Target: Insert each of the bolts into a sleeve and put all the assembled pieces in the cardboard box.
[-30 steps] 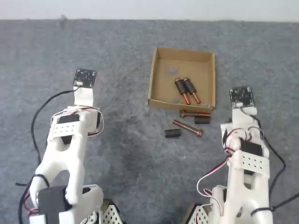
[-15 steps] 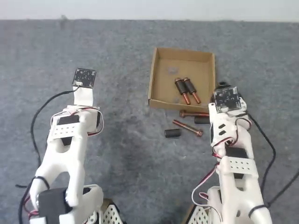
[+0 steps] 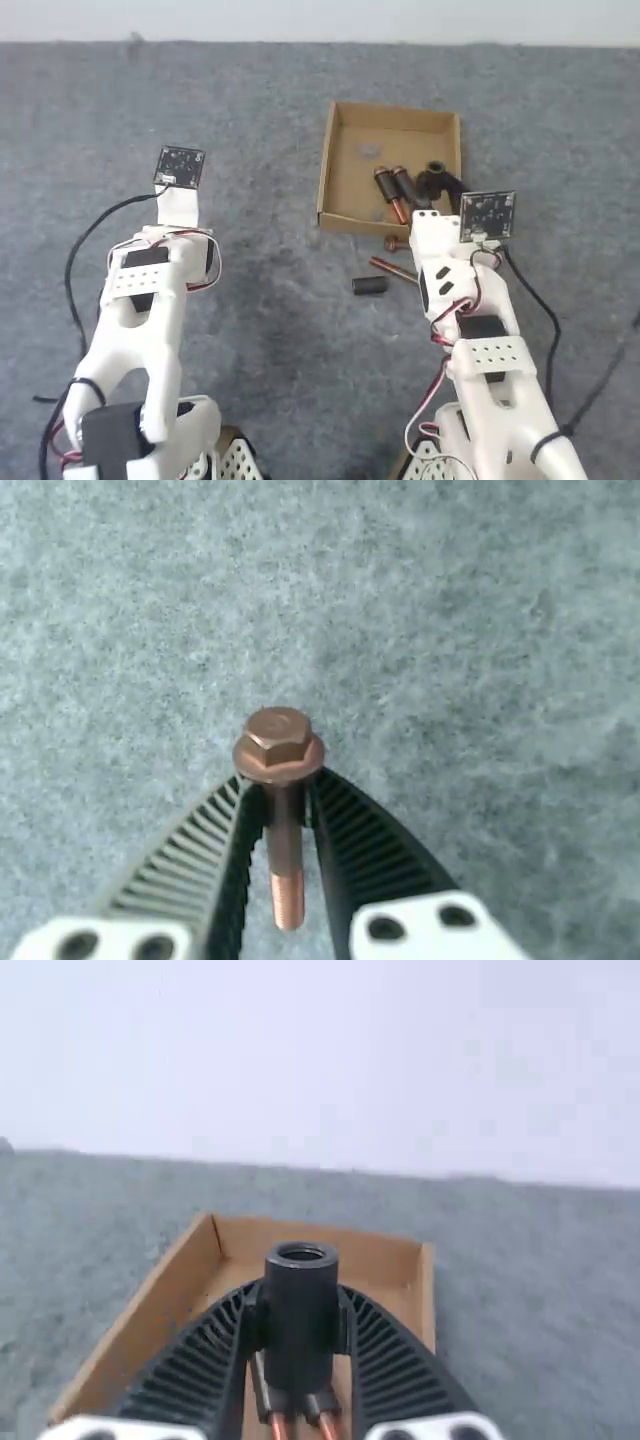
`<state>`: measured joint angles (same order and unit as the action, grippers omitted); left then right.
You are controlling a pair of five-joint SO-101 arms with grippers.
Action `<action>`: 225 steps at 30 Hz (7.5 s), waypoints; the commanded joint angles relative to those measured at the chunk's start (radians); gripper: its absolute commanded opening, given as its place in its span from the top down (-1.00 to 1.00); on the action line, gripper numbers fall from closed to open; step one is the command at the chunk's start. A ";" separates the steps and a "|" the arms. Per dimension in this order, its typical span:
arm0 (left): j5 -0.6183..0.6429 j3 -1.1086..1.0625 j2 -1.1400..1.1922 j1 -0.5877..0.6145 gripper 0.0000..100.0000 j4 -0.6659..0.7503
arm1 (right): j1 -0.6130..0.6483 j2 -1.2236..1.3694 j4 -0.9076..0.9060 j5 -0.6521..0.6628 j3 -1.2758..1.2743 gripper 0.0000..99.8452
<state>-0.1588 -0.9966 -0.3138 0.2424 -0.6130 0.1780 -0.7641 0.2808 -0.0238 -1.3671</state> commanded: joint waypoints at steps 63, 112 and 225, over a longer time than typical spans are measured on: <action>0.008 0.007 -0.049 0.002 0.98 0.052 | 0.420 0.857 1.371 0.144 -0.305 0.99; 0.482 -0.302 -0.953 -0.634 0.98 0.249 | 0.417 0.860 1.369 0.038 -0.304 0.99; 0.460 -0.547 -0.750 -0.729 0.70 0.592 | 0.377 0.855 1.379 0.044 -0.305 0.99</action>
<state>0.3015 -1.5520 -1.0687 -0.4818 -0.0391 0.5785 0.0982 1.6326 0.0238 -1.6494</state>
